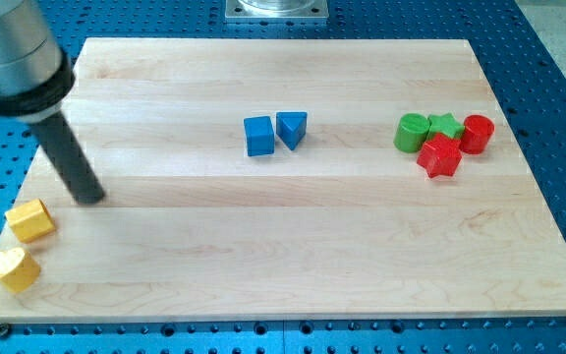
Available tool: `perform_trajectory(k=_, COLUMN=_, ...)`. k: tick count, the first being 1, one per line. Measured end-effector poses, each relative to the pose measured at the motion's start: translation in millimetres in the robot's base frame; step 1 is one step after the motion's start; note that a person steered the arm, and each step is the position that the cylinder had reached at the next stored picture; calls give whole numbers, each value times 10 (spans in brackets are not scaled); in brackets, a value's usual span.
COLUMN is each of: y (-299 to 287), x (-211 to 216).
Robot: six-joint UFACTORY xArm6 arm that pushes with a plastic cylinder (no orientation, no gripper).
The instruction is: Point your hand towards the bottom center
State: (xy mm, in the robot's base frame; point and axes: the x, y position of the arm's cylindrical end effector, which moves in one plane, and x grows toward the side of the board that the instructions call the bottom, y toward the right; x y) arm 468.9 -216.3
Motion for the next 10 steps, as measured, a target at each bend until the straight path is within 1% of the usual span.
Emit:
perform_trajectory(k=1, y=0, x=-289)
perform_trajectory(k=2, y=0, x=-365)
perform_trajectory(k=5, y=0, x=-373)
perform_trajectory(k=6, y=174, x=-38)
perform_trajectory(k=7, y=962, x=639)
perform_trajectory(k=8, y=1214, x=760)
perform_trajectory(k=10, y=1214, x=733)
